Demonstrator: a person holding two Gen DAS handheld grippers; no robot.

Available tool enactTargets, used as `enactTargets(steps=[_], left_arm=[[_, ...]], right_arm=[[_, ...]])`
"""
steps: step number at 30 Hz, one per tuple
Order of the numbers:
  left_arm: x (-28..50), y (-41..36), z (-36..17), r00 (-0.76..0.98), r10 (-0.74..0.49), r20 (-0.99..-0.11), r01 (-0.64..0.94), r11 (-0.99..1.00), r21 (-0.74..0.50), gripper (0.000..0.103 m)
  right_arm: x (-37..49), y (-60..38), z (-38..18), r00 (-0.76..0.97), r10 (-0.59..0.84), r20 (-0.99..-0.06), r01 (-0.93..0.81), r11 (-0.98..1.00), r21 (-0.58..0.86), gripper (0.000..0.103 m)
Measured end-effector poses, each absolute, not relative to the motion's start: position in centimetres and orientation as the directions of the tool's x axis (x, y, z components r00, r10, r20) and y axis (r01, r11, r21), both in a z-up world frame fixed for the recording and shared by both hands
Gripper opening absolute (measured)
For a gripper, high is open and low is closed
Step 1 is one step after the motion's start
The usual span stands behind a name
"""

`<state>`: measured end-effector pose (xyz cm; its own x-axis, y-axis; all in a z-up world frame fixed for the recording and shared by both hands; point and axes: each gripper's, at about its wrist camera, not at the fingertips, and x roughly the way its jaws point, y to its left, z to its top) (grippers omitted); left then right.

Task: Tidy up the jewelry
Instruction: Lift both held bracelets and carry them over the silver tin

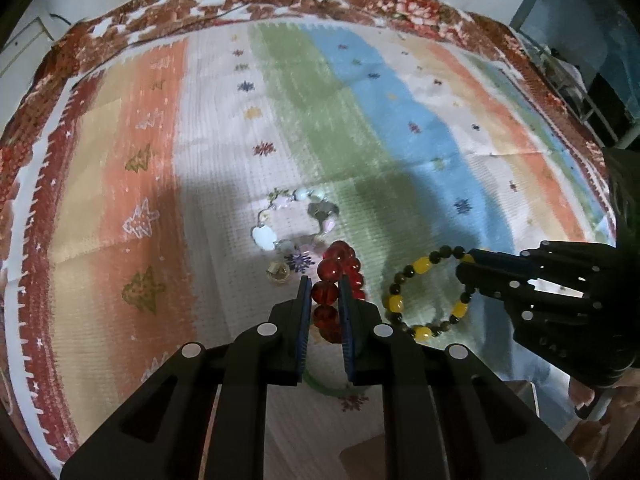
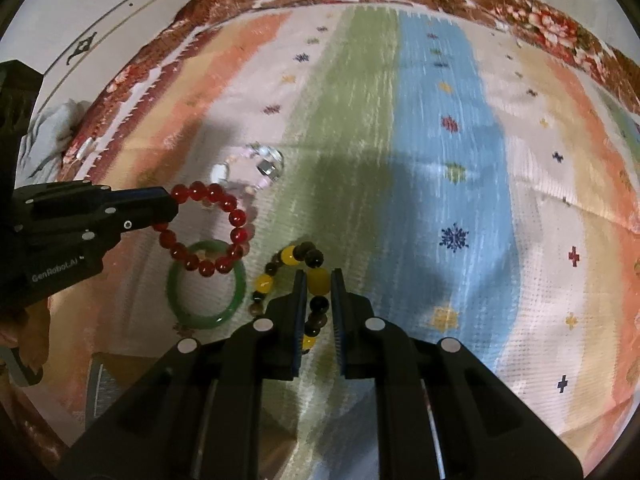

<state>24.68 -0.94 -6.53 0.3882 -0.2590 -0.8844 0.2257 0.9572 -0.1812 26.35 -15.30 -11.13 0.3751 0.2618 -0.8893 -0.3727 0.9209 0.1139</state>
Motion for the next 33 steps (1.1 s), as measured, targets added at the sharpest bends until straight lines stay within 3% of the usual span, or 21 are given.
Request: enactTargets(steps=[33], left_arm=[[18.2, -1.1, 0.0, 0.502, -0.338, -0.796, 0.274, 0.935, -0.224, 0.013]], right_arm=[[19.0, -15.3, -3.4, 0.513, 0.358, -0.780, -0.418, 0.898, 0.138, 0.013]])
